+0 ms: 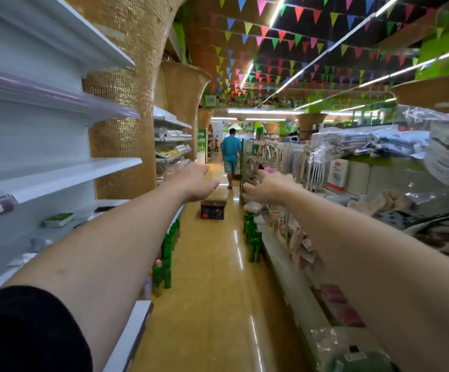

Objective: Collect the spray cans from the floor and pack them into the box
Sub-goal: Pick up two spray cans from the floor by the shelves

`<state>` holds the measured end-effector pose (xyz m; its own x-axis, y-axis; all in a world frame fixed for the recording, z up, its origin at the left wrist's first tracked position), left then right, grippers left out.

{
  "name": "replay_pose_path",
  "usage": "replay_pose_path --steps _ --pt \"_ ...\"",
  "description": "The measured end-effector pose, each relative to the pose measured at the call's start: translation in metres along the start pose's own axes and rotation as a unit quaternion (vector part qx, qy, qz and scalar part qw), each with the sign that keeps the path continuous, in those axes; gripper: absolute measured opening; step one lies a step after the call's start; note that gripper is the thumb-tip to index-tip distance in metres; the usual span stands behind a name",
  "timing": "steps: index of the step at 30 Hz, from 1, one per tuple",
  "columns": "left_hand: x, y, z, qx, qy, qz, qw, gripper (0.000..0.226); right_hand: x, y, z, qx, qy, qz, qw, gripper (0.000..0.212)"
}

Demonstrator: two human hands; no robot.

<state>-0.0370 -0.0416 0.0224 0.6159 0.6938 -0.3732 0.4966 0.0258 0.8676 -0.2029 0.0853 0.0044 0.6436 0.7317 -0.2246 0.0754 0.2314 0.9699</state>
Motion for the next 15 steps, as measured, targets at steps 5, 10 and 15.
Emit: replay_pose_path --steps 5,10,15 --pt "-0.017 -0.023 -0.01 -0.023 0.009 0.016 1.0 0.072 -0.015 -0.008 -0.016 0.004 -0.003 0.011 1.0 0.085" --pt "-0.039 -0.056 -0.007 -0.031 0.028 0.036 0.998 0.073 -0.04 -0.028 -0.032 0.019 -0.01 0.036 0.999 0.082" --pt "-0.072 -0.074 -0.004 -0.03 0.036 0.032 0.998 0.075 -0.081 -0.043 -0.032 0.011 -0.006 0.044 0.999 0.083"
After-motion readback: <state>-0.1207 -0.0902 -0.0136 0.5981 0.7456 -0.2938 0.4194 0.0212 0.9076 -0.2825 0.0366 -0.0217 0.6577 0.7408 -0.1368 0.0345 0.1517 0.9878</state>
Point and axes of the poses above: each hand's wrist, its own x-axis away from the middle knuckle, its own y-axis out of the back of the hand, z = x × y, the point moved 6 cm from there along -x, towards the middle knuckle, and after that the axes turned 11 degrees about x, right-handed, at the moved point
